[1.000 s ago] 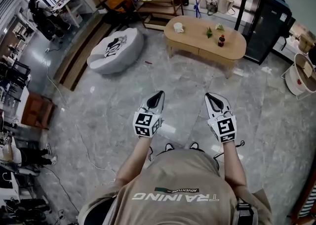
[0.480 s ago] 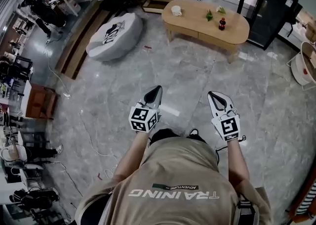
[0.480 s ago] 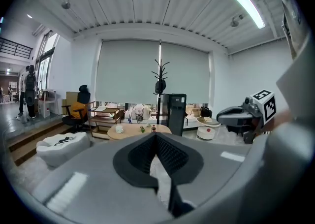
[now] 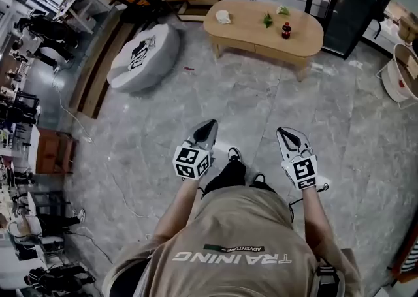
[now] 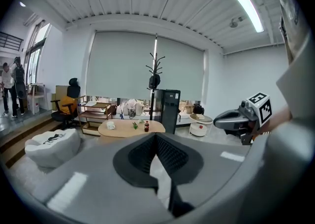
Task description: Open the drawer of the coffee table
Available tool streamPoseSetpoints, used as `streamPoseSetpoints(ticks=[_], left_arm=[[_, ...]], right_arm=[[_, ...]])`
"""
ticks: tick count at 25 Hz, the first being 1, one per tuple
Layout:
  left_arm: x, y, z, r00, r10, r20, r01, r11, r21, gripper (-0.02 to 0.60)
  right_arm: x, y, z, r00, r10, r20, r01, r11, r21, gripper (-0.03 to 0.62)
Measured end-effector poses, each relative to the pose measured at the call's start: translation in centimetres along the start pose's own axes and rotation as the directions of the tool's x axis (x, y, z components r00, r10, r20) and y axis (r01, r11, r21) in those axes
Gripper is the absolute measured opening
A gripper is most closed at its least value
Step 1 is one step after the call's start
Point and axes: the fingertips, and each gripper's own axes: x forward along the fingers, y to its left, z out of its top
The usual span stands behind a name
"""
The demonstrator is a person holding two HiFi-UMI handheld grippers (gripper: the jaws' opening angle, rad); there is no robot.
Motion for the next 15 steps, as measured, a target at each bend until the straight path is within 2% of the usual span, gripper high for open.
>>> streamPoseSetpoints(ticks=[3,7,12,15], left_arm=[[1.9,1.9,-0.1,1.000,-0.009,0.013,0.009,1.000,-0.023,0.006],[4.6,4.5,1.4,0.998,-0.045,0.035,0.046,0.999,-0.016,0.006],[7.0,8.7,3.8,0.995,-0.085,0.059,0.083,0.996,0.022,0.006],[8.2,10.5,4.3,0.992,-0.108,0.062,0.106,0.994,0.032,0.006]], right_arm=[[1.3,-1.1,-0.5,0.999,-0.029,-0.021,0.030,0.999,0.029,0.005],[3.8,-3.2,1.3,0.997,-0.077,-0.006,0.078,0.993,0.086,0.005],[7.8,-4.9,4.7,0.993,-0.119,-0.011,0.119,0.992,0.049,0.005],[9.6,-5.4,5.2,0.990,-0.139,-0.036,0.140,0.989,0.048,0.005]])
